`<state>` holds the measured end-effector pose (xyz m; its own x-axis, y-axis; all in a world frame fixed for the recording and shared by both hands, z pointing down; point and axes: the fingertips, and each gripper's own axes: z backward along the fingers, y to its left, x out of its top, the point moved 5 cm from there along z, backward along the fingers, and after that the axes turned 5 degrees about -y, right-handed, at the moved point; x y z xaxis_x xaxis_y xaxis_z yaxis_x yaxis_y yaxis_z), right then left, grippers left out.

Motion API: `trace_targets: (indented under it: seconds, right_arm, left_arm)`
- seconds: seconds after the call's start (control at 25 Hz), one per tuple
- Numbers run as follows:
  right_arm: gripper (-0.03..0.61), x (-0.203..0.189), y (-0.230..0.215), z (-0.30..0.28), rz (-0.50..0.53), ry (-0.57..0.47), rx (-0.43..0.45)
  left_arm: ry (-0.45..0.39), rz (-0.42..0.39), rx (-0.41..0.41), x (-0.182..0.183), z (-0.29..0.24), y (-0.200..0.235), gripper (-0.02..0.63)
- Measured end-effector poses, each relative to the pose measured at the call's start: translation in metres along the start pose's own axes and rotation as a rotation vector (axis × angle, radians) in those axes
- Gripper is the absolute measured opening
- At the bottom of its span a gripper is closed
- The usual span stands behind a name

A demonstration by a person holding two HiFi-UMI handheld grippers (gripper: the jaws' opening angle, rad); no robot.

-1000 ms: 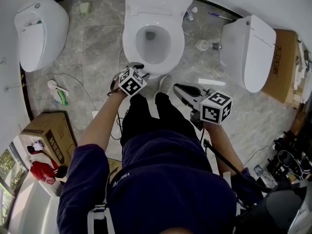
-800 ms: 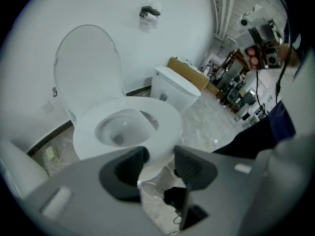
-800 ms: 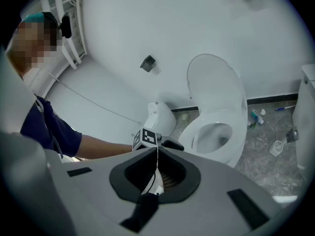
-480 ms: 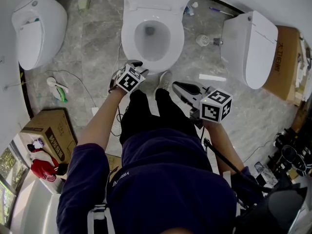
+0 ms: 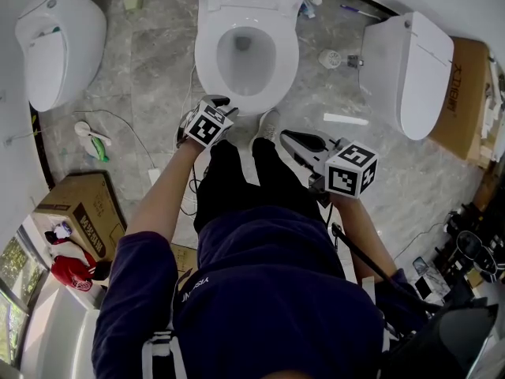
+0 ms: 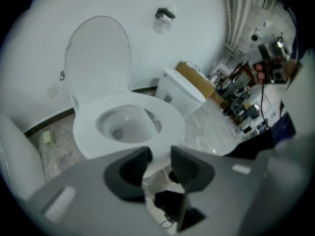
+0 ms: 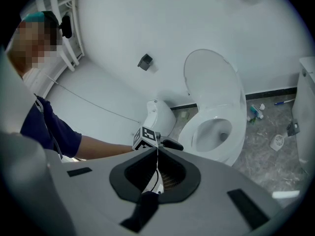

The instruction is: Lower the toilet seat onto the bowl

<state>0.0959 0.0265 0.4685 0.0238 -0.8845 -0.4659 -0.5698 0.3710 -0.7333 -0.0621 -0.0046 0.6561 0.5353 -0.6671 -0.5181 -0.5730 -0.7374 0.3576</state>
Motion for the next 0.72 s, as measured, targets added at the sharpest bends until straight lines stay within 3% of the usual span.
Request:
trace_targets:
  seconds: [0.72]
  right_arm:
    - [0.009, -0.006, -0.009, -0.011, -0.017, 0.037, -0.004]
  left_arm:
    - [0.053, 0.054, -0.019, -0.026, -0.018, 0.006, 0.089]
